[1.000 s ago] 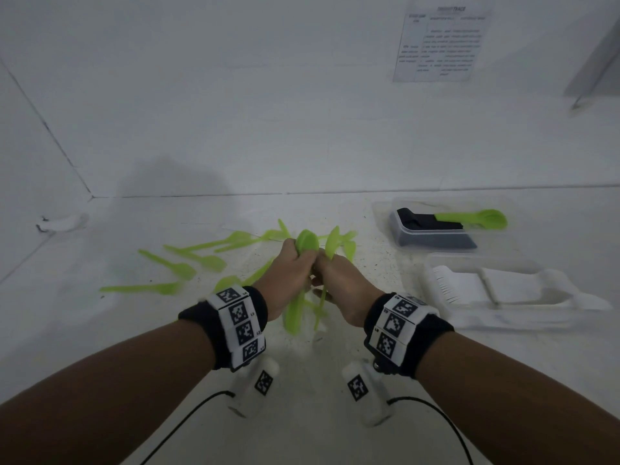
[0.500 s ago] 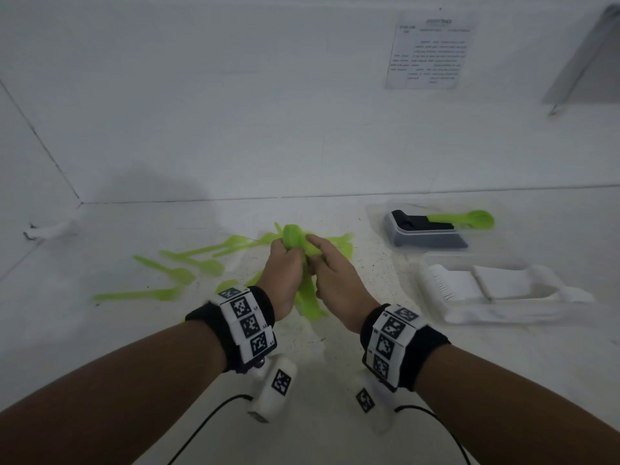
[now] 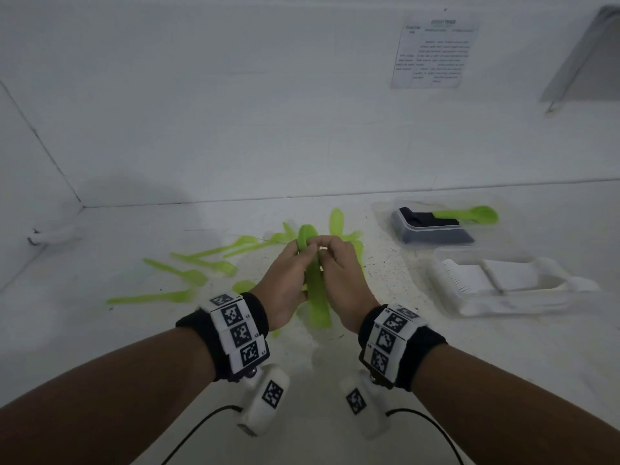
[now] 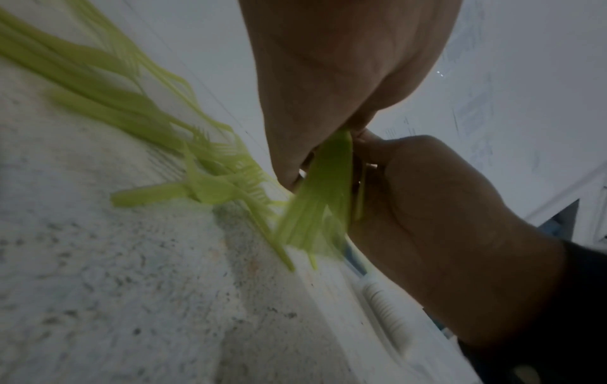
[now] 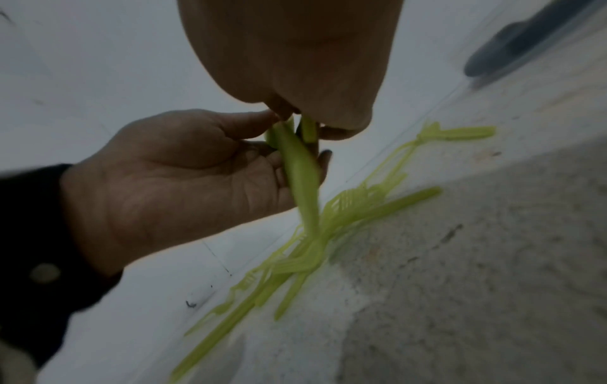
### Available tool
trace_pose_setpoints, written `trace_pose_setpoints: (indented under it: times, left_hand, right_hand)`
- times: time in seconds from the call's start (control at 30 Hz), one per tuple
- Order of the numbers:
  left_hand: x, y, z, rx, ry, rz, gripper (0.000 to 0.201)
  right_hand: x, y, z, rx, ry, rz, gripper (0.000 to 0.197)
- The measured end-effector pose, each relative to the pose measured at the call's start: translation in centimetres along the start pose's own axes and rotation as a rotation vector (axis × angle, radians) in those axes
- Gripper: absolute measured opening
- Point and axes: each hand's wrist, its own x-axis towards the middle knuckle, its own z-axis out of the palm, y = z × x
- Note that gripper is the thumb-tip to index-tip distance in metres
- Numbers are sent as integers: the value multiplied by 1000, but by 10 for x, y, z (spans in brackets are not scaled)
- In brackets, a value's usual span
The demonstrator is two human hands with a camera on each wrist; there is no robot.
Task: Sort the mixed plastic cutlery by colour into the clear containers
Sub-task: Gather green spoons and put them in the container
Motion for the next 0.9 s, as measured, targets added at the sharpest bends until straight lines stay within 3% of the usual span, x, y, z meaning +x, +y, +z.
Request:
trace_pose_setpoints:
  times: [0.13, 0.3, 0.47, 0.67, 0.8, 0.9]
  left_hand:
    - [6, -7, -2, -25, 46, 27, 26]
    - [15, -7, -12, 38, 140, 45, 24]
    - [16, -5, -16, 38, 134, 73, 23]
    - [10, -7, -13, -32, 103, 82, 25]
    - [8, -2, -18, -54, 75, 37, 29]
    - [7, 5, -23, -76, 35, -15, 21]
  right_hand:
    - [-4, -7, -2, 29, -19, -86, 37]
    - [-3, -8, -6, -126, -60, -66, 63]
    - [-7, -3, -4, -264, -24, -98, 19]
    - [-3, 1, 11, -297, -71, -178, 34]
    - [-6, -5, 10, -167, -141, -59, 34]
    - [-10, -13, 4, -5, -242, 60, 41]
